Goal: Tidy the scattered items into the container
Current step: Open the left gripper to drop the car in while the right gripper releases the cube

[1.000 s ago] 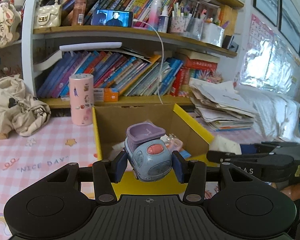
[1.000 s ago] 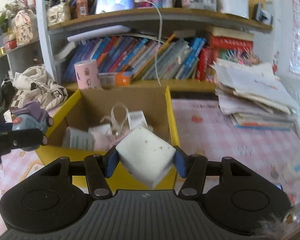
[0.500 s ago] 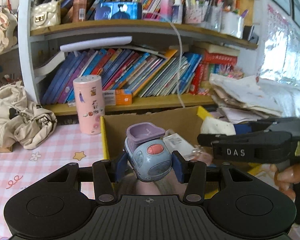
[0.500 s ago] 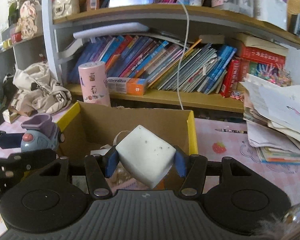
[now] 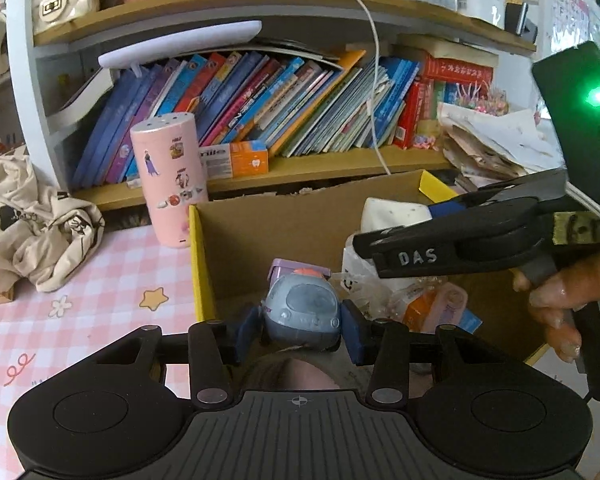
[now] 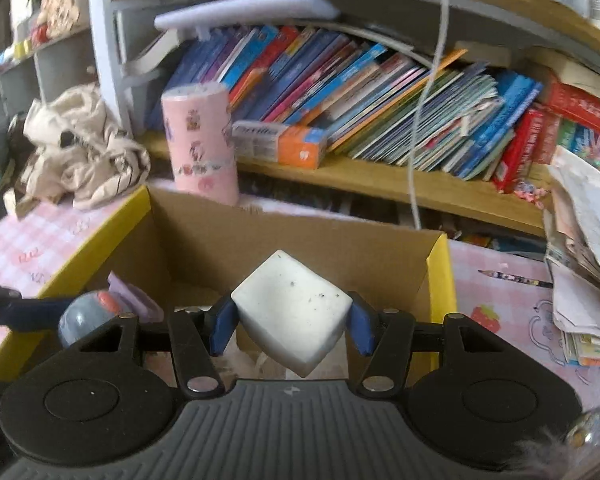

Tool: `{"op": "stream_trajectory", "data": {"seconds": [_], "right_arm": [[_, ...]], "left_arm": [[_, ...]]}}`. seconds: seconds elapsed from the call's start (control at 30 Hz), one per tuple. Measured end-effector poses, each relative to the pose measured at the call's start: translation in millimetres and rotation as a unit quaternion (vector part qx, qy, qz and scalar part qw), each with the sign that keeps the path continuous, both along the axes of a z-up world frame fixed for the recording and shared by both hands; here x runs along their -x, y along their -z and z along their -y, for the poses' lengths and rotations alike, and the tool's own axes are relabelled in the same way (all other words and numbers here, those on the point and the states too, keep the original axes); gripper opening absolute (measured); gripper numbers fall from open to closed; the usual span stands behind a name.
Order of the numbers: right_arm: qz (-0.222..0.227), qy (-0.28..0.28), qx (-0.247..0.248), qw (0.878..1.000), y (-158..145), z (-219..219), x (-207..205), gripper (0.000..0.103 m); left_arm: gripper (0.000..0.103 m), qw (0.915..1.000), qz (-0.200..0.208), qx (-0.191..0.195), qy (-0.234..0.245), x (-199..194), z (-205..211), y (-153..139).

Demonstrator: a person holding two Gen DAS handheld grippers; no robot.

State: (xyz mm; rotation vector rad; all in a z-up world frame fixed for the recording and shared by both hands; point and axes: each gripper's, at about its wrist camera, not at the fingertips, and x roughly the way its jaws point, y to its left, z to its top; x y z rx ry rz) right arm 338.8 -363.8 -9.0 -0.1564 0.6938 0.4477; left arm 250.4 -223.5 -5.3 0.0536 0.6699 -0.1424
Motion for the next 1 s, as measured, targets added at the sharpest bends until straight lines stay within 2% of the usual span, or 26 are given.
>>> {"op": "stream_trajectory", "data": {"seconds": [0.13,0.27,0.33,0.5,0.67,1.0], "right_arm": [[-0.007,0.0,-0.004,1.0,0,1,-5,0.054],[-0.013,0.002,-0.012,1.0,1,4,-5,0.054],[-0.013,0.0,-0.011,1.0,1,4,-5,0.054],[-0.014,-0.003,-0.014,1.0,-2,4,-3,0.054],[-0.016,-0.017,-0.019,1.0,-3,-2,3,0.055],[-0.019,-0.039,0.011,0.999,0,-19,6,0.058]], "left_arm": [[0.045,0.9999,-0.003,-0.005,-0.011,-4,1,1],[0.061,0.9998,-0.01,-0.017,-0.009,-6,6,3],[0.072,0.9997,-0.007,-0.023,-0.007,-3,9,3],[0.079,0.9993,0.011,-0.035,-0.007,7,13,-4],[0.08,0.9987,0.029,-0.036,-0.023,21,6,-12],[0.08,0.9968,0.024,-0.015,-0.075,46,-16,-14]]}}
